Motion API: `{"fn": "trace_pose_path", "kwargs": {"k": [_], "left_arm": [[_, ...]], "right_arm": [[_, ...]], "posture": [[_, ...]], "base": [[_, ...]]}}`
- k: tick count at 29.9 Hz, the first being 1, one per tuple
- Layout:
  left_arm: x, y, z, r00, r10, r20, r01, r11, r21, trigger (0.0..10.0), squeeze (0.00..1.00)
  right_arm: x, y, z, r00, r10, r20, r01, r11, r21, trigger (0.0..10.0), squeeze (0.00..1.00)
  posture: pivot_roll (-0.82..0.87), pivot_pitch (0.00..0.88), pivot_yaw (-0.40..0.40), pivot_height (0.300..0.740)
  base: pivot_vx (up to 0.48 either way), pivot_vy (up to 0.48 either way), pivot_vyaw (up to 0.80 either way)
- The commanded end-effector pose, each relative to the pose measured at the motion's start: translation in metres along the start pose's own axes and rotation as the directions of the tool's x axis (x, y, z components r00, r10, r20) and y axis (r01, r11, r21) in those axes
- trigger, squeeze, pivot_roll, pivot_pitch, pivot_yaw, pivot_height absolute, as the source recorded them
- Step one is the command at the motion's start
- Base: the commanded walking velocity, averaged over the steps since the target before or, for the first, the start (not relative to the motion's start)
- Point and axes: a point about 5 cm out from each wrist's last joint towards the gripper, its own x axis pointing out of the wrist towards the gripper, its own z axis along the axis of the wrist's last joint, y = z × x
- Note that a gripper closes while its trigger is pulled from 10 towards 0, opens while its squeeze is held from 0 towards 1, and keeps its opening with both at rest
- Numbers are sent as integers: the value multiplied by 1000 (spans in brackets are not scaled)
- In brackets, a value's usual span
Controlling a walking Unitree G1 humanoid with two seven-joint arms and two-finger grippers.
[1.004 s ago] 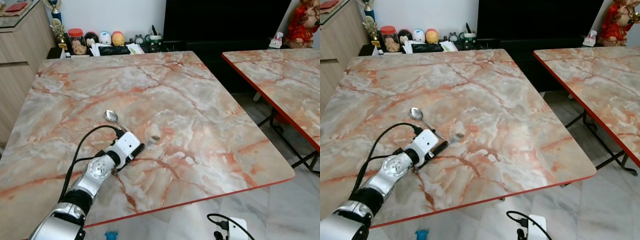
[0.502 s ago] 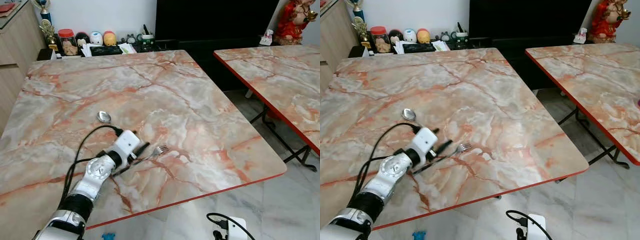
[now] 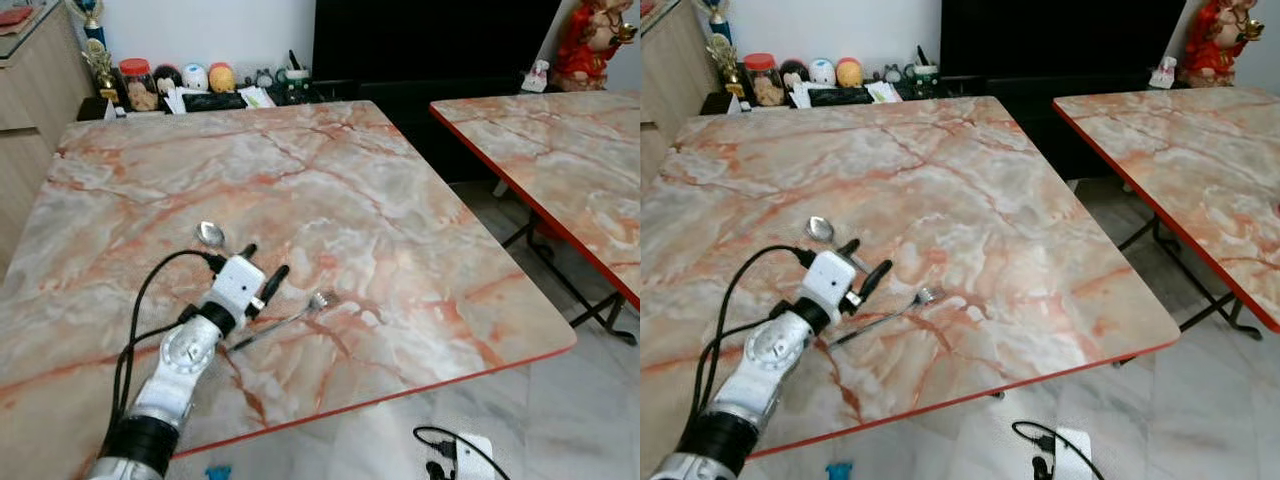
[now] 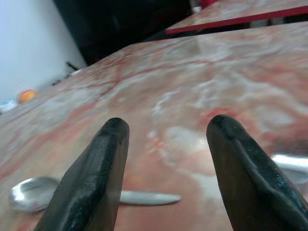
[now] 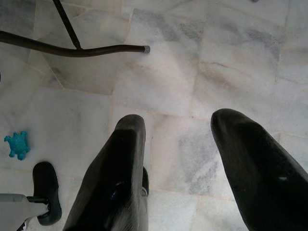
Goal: Setting the table
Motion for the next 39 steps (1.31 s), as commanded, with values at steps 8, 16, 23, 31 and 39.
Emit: {"fn": "trace_pose_path", "kwargs": {"k": [8, 16, 23, 31, 39], "left_arm": [[21, -29, 11, 983, -183, 16, 183, 967, -176, 10000, 0], [39, -31, 11, 976, -217, -15, 207, 950, -234, 10000, 0], [48, -21, -1, 970, -220, -105, 191, 954, -231, 10000, 1000], [48, -13, -8, 963, -242, -120, 194, 928, -318, 10000, 0], [49, -9, -6, 956, -287, -68, 240, 892, -384, 10000, 0]], "right_arm": [[0, -1, -1, 1000, 1, -10, -1, 1000, -2, 10000, 0], [0, -1, -1, 1000, -1, -9, 1, 1000, 4, 10000, 0], [0, -1, 0, 1000, 5, -11, -5, 1000, 5, 10000, 0], [0, -1, 0, 1000, 5, -13, -5, 1000, 5, 10000, 0], [0, -2, 1, 1000, 7, -12, -7, 1000, 5, 10000, 0]], "posture": [[91, 6, -79, 740], [88, 9, -77, 740], [86, 8, -77, 740], [84, 8, -80, 740], [81, 8, -82, 740]], "base": [[0, 0, 0], [0, 0, 0], [0, 0, 0], [0, 0, 0], [0, 0, 0]]}}
